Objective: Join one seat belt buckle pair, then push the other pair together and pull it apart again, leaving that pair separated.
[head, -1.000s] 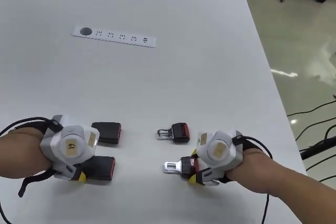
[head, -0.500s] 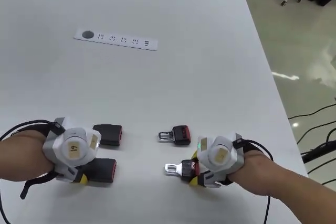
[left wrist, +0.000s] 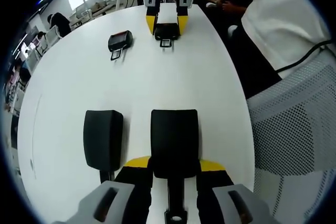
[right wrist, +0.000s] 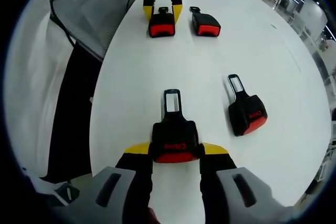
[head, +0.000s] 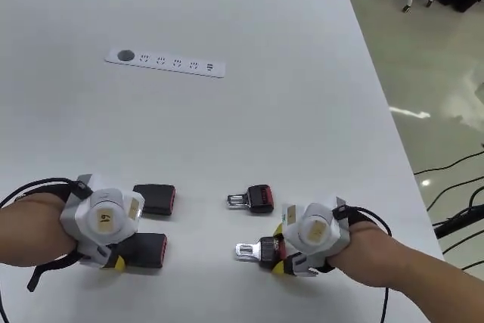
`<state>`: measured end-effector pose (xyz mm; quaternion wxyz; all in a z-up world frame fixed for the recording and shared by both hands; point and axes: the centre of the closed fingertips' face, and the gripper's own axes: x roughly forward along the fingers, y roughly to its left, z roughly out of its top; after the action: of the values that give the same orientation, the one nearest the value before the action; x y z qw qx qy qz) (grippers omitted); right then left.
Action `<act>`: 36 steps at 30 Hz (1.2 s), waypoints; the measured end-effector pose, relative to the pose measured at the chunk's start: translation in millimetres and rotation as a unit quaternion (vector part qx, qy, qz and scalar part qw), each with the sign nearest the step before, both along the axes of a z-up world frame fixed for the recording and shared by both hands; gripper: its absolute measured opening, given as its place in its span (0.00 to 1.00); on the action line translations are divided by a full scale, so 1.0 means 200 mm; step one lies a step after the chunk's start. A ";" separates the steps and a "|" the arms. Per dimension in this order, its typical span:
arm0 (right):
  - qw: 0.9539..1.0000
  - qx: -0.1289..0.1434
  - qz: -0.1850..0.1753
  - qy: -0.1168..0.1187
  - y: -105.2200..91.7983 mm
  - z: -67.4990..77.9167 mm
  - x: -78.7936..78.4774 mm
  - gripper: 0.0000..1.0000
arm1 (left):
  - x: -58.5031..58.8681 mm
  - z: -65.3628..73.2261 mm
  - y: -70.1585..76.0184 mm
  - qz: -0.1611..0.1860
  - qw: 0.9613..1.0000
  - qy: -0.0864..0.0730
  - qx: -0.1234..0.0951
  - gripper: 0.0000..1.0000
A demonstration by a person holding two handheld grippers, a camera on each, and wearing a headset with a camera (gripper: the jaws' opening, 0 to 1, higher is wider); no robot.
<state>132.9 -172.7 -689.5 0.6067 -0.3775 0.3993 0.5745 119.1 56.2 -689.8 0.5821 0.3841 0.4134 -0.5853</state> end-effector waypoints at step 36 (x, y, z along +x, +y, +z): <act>0.999 0.051 -0.011 -0.006 0.44 -0.01 -0.08 0.33 | 0.00 -0.01 0.00 0.006 1.000 0.000 0.003 0.33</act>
<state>116.7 -85.2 -691.8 0.6336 -0.3452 0.3697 0.5854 119.1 56.4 -691.5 0.5846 0.3833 0.4170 -0.5809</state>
